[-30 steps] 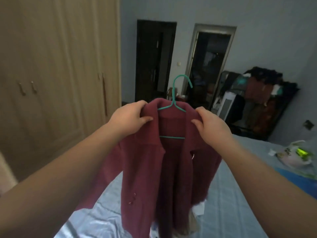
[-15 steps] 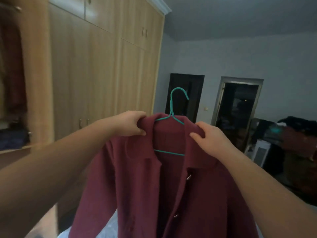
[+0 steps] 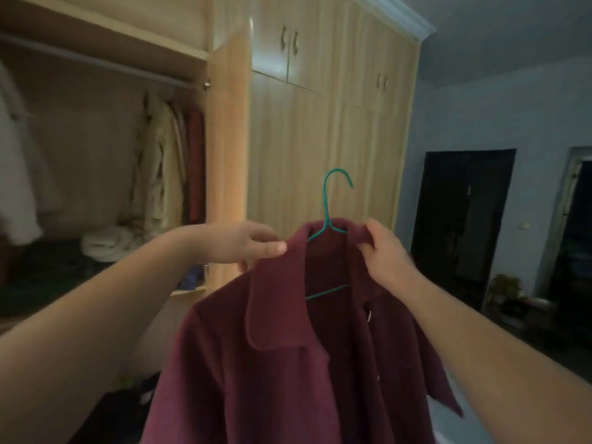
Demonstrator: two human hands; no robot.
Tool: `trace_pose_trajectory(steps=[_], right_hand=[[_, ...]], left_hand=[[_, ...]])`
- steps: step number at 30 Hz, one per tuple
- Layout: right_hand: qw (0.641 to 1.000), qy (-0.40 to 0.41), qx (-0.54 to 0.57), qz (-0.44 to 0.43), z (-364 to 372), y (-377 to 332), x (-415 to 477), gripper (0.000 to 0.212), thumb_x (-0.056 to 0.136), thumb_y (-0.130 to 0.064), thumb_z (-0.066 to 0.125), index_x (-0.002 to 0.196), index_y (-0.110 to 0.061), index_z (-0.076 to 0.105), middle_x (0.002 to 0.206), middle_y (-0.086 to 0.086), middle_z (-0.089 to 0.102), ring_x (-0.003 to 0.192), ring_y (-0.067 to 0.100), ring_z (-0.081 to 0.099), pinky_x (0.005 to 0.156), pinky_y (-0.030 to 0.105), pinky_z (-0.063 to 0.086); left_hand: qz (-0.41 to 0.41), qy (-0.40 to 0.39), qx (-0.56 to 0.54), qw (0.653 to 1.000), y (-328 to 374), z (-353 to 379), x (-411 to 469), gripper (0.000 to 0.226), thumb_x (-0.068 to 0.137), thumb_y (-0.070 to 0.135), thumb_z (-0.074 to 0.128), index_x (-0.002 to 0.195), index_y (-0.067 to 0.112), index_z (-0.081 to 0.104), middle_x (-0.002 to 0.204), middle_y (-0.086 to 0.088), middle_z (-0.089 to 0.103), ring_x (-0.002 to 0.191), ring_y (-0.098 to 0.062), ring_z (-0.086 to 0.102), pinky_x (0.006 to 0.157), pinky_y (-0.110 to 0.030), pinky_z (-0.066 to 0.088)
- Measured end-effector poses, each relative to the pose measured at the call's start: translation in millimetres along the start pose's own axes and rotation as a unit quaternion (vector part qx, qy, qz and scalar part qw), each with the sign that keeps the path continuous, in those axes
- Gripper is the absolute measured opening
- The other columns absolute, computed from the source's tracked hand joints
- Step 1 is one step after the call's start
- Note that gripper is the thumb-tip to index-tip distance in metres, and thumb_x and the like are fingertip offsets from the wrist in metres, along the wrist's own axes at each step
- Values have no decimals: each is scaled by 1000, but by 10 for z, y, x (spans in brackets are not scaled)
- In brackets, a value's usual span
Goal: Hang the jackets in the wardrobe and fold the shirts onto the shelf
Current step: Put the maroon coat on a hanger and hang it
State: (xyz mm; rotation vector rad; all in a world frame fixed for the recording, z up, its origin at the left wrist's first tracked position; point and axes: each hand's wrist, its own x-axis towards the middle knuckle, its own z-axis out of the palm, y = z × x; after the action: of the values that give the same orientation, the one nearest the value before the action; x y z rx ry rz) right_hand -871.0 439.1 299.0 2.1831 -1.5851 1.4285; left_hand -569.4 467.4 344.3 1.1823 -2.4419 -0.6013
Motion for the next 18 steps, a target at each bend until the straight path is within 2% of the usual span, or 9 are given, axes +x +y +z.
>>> trace_pose_trajectory(steps=[2, 4, 6, 8, 10, 12, 13, 16, 18], right_hand=[[996, 7, 84, -11, 426, -277, 231, 17, 91, 1, 58, 105, -8, 60, 95, 5, 65, 91, 21, 60, 75, 24, 39], [985, -17, 171, -16, 845, -597, 481, 24, 90, 7, 54, 105, -10, 60, 94, 5, 65, 89, 16, 59, 75, 22, 42], [967, -51, 246, -38, 1266, -936, 724, 31, 89, 15, 50, 105, -10, 59, 95, 8, 65, 86, 7, 59, 77, 17, 46], [954, -85, 281, -65, 1693, -1252, 929, 36, 88, 19, 48, 105, -11, 58, 97, 9, 65, 81, -5, 60, 77, 11, 47], [942, -116, 305, -83, 2131, -1542, 1099, 37, 89, 17, 50, 105, -15, 59, 101, 11, 66, 89, -1, 62, 84, 21, 51], [930, -131, 328, -96, 2563, -1796, 1240, 33, 91, 9, 54, 109, -18, 62, 107, 12, 69, 99, 17, 64, 90, 39, 51], [926, -129, 340, -101, 2751, -1910, 1290, 33, 92, 3, 57, 111, -23, 64, 109, 7, 71, 102, 19, 65, 92, 40, 52], [921, -133, 346, -124, 3184, -2238, 1395, 42, 84, -18, 62, 102, -56, 65, 101, -34, 66, 96, -15, 60, 82, 6, 44], [894, -183, 393, -113, 3469, -2422, 1481, 35, 81, -22, 66, 101, -50, 68, 98, -45, 62, 94, -24, 56, 77, -3, 39]], left_hand=[[-8, 24, -61, 998, -382, -320, -186, 47, 90, 69, 50, 104, 29, 72, 95, 0, 74, 82, -20, 69, 73, -35, 53], [-7, 103, -21, 994, -780, -624, -289, 16, 100, 36, 54, 105, 40, 69, 94, 4, 74, 78, -15, 68, 70, -32, 50], [-9, 171, 24, 985, -1105, -896, -344, 45, 94, 16, 63, 111, 57, 58, 106, 12, 69, 81, -6, 67, 73, -29, 50], [15, 212, 57, 975, -1319, -1122, -362, 76, 86, 9, 72, 125, 67, 40, 129, 11, 54, 101, -1, 60, 84, -26, 50], [64, 208, 116, 969, -1487, -1298, -350, 85, 84, 5, 74, 144, 51, 34, 146, 2, 38, 129, -8, 45, 103, -27, 43], [104, 186, 197, 957, -1652, -1475, -318, 74, 89, 7, 71, 151, 29, 37, 155, -11, 27, 147, -20, 26, 119, -30, 25], [114, 176, 229, 951, -1736, -1552, -317, 66, 91, 10, 69, 149, 23, 41, 156, -16, 27, 149, -23, 21, 121, -29, 18], [124, 157, 239, 950, -2096, -1762, -324, 32, 90, 4, 69, 122, 4, 66, 145, -18, 47, 146, -26, 29, 120, -19, 12], [114, 164, 185, 962, -2401, -1830, -312, 21, 87, -5, 69, 107, 1, 68, 130, -16, 58, 133, -27, 47, 116, -23, 28]])
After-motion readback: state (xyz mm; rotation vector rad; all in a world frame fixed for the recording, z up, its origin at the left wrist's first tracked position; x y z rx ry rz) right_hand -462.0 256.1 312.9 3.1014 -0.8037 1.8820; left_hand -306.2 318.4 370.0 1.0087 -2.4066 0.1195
